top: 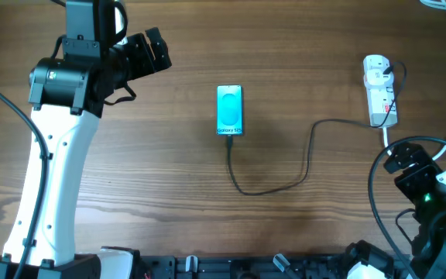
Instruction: Plug charger to phone and switch on socket
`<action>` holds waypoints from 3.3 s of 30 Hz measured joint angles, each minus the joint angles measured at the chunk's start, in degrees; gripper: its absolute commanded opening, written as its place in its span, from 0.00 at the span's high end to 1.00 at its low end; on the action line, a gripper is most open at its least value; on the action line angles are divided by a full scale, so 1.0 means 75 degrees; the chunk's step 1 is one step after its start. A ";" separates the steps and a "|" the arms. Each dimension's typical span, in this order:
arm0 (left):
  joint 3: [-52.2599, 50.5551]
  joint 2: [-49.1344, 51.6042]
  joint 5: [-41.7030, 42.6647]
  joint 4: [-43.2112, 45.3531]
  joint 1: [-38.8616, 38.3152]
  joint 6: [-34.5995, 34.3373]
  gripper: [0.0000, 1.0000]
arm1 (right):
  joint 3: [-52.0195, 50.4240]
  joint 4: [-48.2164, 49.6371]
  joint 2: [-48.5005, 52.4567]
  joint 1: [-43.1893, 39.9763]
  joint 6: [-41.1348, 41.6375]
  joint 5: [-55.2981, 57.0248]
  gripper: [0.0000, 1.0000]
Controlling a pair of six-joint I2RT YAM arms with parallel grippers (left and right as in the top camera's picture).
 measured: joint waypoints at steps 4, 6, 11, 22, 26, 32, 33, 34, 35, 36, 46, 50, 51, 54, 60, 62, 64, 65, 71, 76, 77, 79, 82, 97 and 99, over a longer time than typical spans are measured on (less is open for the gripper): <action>0.0000 0.0000 0.0000 0.0003 0.0000 -0.0003 0.00 | -0.0137 0.0373 -0.0032 0.0440 -0.0527 -0.0143 0.00; 0.0000 0.0000 0.0000 0.0000 0.0000 -0.0003 0.00 | -0.0341 0.0769 -0.0073 0.0962 -0.0589 -0.0163 0.00; 0.0000 0.0000 0.0000 0.0000 0.0000 0.0000 0.00 | -0.1413 0.2798 -0.0411 0.2754 -0.0644 -0.0219 0.00; 0.0000 0.0006 0.0000 0.0006 0.0000 0.0000 0.00 | -0.5193 0.6091 -0.4252 0.4266 -0.0697 -0.0099 0.00; 0.0000 0.0009 0.0000 0.0000 0.0000 0.0000 0.00 | -0.5627 0.6344 -0.4462 0.4266 -0.0731 0.0210 0.00; 0.0000 0.0009 0.0000 0.0000 0.0000 0.0000 0.00 | -0.6152 0.7160 -0.4473 0.4266 -0.1212 0.0417 0.00; 0.0000 0.0009 0.0000 0.0000 0.0000 -0.0003 0.00 | -0.6263 0.7277 -0.4473 0.4266 -0.1294 0.0423 0.00; 0.0000 0.0009 -0.0003 0.0000 0.0000 0.0000 0.00 | -0.6391 0.7431 -0.4473 0.4266 -0.1364 0.0440 0.00; 0.0000 0.0009 0.0000 0.0000 0.0000 0.0000 0.00 | -0.6540 0.7589 -0.4473 0.4266 -0.1411 0.0443 0.00; 0.0000 0.0009 0.0000 0.0000 0.0000 -0.0003 0.00 | -0.6703 0.7726 -0.4476 0.4266 -0.1434 0.0455 0.00; 0.0000 0.0009 -0.0003 0.0000 0.0000 0.0000 0.00 | -0.6892 0.7644 -0.4482 0.4240 -0.2177 0.0533 0.00; 0.0000 0.0009 -0.0003 0.0000 0.0000 0.0000 0.00 | -0.6892 0.7603 -0.4482 0.4240 -0.2576 0.0810 0.00; 0.0000 0.0009 -0.0003 0.0000 0.0000 0.0000 0.00 | -0.6892 0.7603 -0.4482 0.4240 -0.2643 0.0871 0.00; 0.0000 0.0009 -0.0003 0.0000 0.0000 0.0000 0.00 | -0.6892 0.7586 -0.4482 0.4240 -0.2830 0.1011 0.00; 0.0000 0.0009 0.0000 0.0000 0.0000 -0.0003 0.00 | -0.6892 0.7583 -0.4482 0.4243 -0.2824 0.1157 0.00; 0.0000 0.0009 -0.0003 0.0000 0.0000 0.0000 0.00 | -0.6892 0.7583 -0.4482 0.4243 -0.2818 0.1163 0.00; 0.0000 0.0009 -0.0003 0.0000 0.0000 -0.0003 0.00 | -0.6892 0.7583 -0.4482 0.4240 -0.2801 0.1166 0.00; 0.0000 0.0009 -0.0003 0.0000 0.0000 0.0000 0.00 | -0.6892 0.7583 -0.4482 0.4243 -0.2801 0.1166 0.00; 0.0000 0.0009 0.0000 0.0000 0.0000 0.0000 0.00 | -0.6892 0.7583 -0.4482 0.4240 -0.2806 0.1166 0.00; 0.0000 0.0009 0.0000 0.0000 0.0000 0.0000 0.00 | -0.6892 0.7583 -0.4482 0.4240 -0.2806 0.1163 0.00; 0.0000 0.0009 0.0000 0.0000 0.0000 0.0000 0.00 | -0.6892 0.7586 -0.4482 0.4240 -0.2806 0.1166 0.00; 0.0000 0.0009 -0.0003 0.0000 0.0000 0.0000 0.00 | -0.6892 0.7583 -0.4482 0.4240 -0.2806 0.1163 0.00; 0.0000 0.0009 0.0000 0.0000 0.0000 0.0000 0.00 | -0.6892 0.7586 -0.4482 0.4240 -0.2806 0.1166 0.00; 0.0000 -0.0134 -0.0239 -0.0303 0.0000 0.0000 0.00 | -0.6892 0.7586 -0.4482 0.4243 -0.2806 0.1166 0.00; -0.0064 -0.0478 -0.0431 -0.0460 0.0000 0.0000 0.00 | -0.6892 0.7586 -0.4485 0.4240 -0.2806 0.1163 0.00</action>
